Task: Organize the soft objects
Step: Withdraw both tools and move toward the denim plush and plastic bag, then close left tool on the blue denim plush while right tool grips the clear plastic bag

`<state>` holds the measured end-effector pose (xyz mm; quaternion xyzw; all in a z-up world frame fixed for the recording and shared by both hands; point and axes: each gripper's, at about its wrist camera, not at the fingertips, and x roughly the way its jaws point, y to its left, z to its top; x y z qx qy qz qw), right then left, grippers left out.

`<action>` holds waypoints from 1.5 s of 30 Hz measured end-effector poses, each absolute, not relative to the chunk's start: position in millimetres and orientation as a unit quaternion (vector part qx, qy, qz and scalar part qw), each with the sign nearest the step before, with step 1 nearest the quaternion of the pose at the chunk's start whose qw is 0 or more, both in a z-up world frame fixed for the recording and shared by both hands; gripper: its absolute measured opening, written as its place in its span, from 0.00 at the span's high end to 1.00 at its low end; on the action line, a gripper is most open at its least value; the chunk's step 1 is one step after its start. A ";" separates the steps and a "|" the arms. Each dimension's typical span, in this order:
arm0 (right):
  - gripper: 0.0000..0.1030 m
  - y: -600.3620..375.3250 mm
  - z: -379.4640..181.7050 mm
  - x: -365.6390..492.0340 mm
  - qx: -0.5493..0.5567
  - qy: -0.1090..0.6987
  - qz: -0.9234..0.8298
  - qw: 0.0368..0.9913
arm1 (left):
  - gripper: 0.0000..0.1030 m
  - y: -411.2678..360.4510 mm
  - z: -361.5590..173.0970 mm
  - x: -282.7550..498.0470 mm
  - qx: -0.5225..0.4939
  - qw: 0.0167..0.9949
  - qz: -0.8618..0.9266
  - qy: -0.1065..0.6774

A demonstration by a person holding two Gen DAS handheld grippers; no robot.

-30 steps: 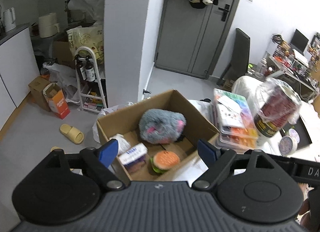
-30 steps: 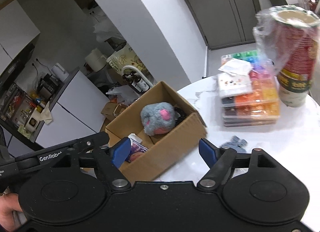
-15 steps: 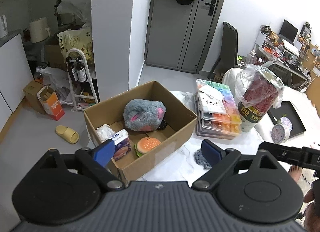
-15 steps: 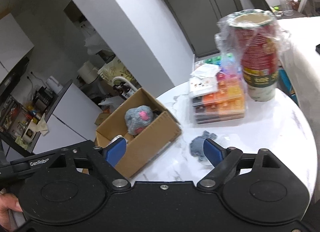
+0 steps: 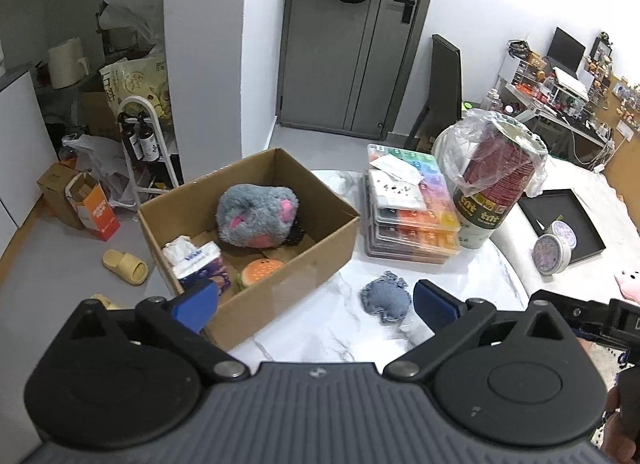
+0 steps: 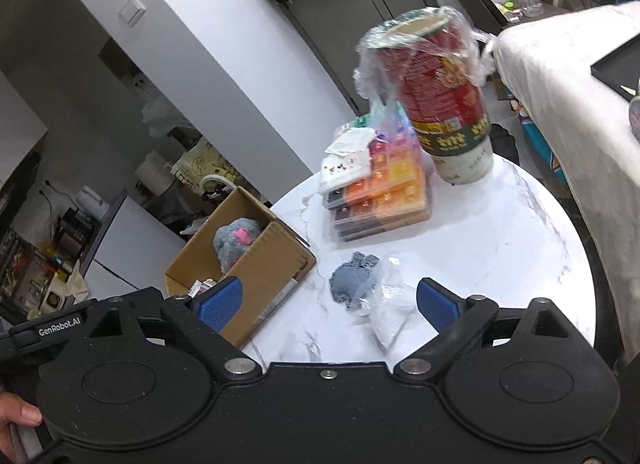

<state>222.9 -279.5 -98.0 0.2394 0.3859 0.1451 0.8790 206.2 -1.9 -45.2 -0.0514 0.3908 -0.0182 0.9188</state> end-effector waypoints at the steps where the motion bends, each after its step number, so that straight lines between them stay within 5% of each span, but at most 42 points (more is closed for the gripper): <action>1: 0.09 -282.4 -101.0 222.1 0.243 0.386 0.144 0.878 | 0.00 -4.3 -45.2 205.1 -0.049 0.921 -0.018 0.386; 26: 0.14 -305.0 -181.3 227.8 0.295 0.385 0.133 0.864 | 0.04 -62.5 -98.6 227.1 -0.026 0.913 -0.027 0.407; 45: 0.24 -283.0 -212.0 260.9 0.227 0.399 0.146 0.876 | 0.31 -89.4 -154.2 282.5 -0.028 0.908 -0.032 0.416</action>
